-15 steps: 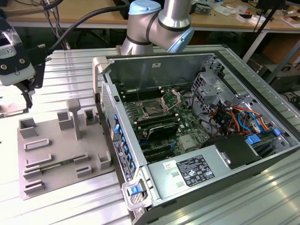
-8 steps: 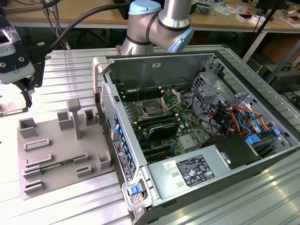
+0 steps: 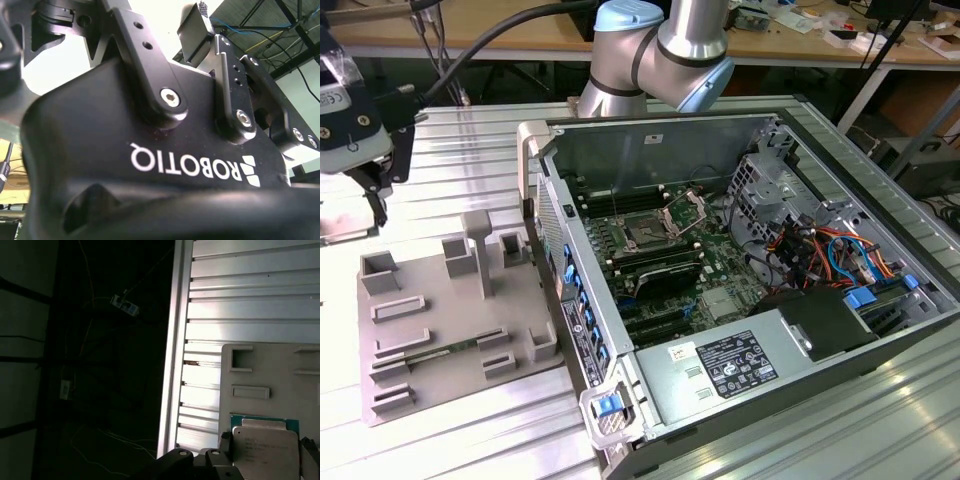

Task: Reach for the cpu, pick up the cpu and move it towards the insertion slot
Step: 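Pick up the cpu and move it towards the insertion slot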

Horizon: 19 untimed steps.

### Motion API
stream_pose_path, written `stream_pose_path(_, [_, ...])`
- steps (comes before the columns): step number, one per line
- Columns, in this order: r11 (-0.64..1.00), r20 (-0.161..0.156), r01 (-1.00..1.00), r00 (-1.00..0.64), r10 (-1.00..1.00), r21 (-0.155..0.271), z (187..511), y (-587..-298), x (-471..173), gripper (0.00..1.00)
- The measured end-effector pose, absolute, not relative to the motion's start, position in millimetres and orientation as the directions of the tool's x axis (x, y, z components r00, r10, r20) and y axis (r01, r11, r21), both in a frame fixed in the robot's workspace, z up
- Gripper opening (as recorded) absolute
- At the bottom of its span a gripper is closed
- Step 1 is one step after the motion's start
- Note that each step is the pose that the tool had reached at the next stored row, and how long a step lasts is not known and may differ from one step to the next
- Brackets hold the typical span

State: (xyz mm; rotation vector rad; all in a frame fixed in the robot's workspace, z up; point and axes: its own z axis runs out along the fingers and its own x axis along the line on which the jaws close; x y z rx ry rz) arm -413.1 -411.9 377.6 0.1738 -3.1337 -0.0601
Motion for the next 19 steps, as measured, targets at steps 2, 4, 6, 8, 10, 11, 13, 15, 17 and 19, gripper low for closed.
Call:
stream_pose_path(2, [0.993, 0.000, -0.110, -0.994, -0.111, 0.038, 378.2, -411.9, -413.1, 0.55])
stream_pose_path(4, [0.993, 0.000, -0.111, -0.994, -0.111, 0.038, 378.8, -411.9, -413.1, 0.55])
stream_pose_path(6, [0.993, 0.000, -0.111, -0.994, -0.111, 0.038, 379.4, -411.9, -413.1, 0.55])
stream_pose_path(8, [0.993, 0.000, -0.111, -0.994, -0.111, 0.038, 380.0, -411.9, -413.1, 0.55])
stream_pose_path(10, [0.993, 0.000, -0.111, -0.994, -0.111, 0.038, 380.5, -412.0, -413.1, 0.55])
stream_pose_path(11, [0.993, 0.000, -0.111, -0.994, -0.111, 0.038, 381.1, -411.9, -413.1, 0.55])
stream_pose_path(13, [0.993, 0.000, -0.111, -0.994, -0.111, 0.038, 381.7, -411.9, -413.1, 0.55])
stream_pose_path(15, [0.993, 0.000, -0.111, -0.994, -0.111, 0.038, 382.4, -411.9, -413.1, 0.55])
stream_pose_path(17, [0.993, 0.000, -0.110, -0.994, -0.111, 0.038, 382.9, -411.9, -413.1, 0.55])
stream_pose_path(19, [0.993, 0.000, -0.111, -0.994, -0.111, 0.038, 383.5, -411.9, -413.1, 0.55])
